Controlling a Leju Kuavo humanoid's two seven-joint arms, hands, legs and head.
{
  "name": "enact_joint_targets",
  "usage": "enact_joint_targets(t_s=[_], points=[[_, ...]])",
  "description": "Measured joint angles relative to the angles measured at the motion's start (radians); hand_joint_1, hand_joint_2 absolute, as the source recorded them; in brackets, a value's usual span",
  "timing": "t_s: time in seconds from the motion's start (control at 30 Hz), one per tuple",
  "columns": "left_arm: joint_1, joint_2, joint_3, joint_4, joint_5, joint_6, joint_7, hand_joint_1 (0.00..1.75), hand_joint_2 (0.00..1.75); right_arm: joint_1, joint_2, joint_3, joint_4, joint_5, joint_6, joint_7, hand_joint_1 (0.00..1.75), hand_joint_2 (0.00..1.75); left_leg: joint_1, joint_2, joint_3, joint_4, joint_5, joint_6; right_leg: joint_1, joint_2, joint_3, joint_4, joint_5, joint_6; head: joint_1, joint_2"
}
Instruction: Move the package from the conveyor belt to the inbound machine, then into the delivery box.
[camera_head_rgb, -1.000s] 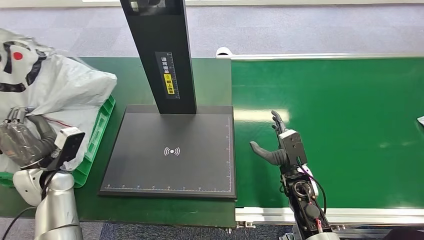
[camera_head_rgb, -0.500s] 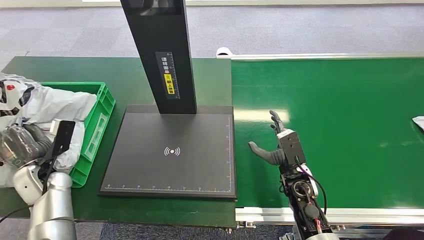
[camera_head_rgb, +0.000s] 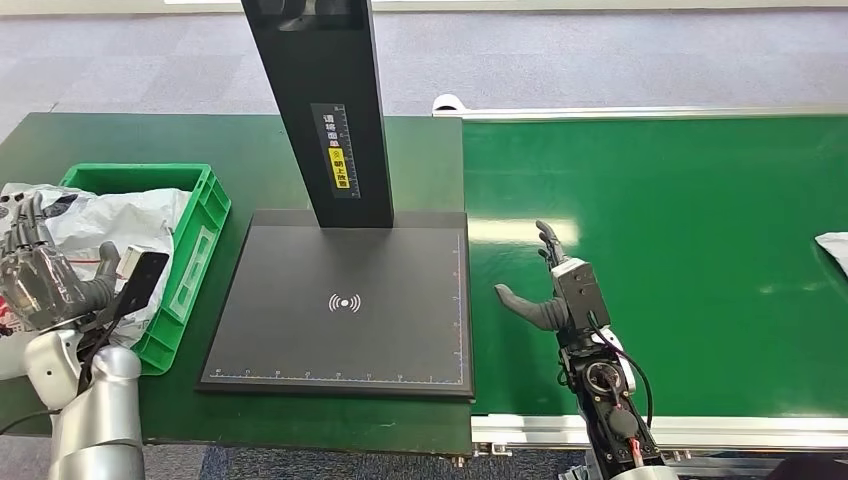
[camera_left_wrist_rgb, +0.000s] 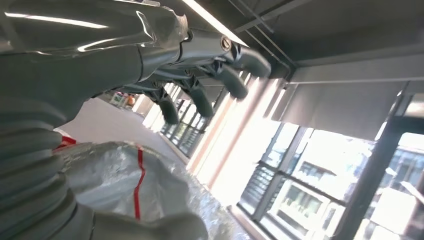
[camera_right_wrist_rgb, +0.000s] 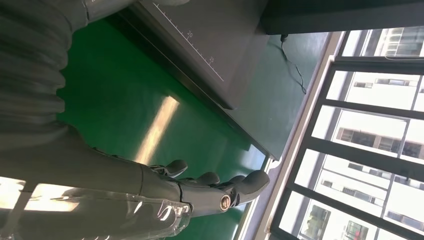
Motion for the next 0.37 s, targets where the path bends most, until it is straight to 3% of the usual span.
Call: enact_joint_targets(t_s=[0.2, 0.37], points=[[-0.016, -0.071, 0.083, -0.077, 0.164, 0.001, -0.204, 0.00, 1.75, 0.000, 0.000, 0.000, 0.000, 0.000, 0.001, 0.000, 0.00, 1.75, 0.000, 0.000, 0.000, 0.000, 0.000, 0.000, 0.000, 0.000, 0.000, 0.000, 0.000, 0.000, 0.000, 0.000], [-0.023, -0.101, 0.118, -0.108, 0.186, 0.001, -0.228, 0.00, 1.75, 0.000, 0.000, 0.000, 0.000, 0.000, 0.001, 0.000, 0.00, 1.75, 0.000, 0.000, 0.000, 0.000, 0.000, 0.000, 0.000, 0.000, 0.000, 0.000, 0.000, 0.000, 0.000, 0.000]])
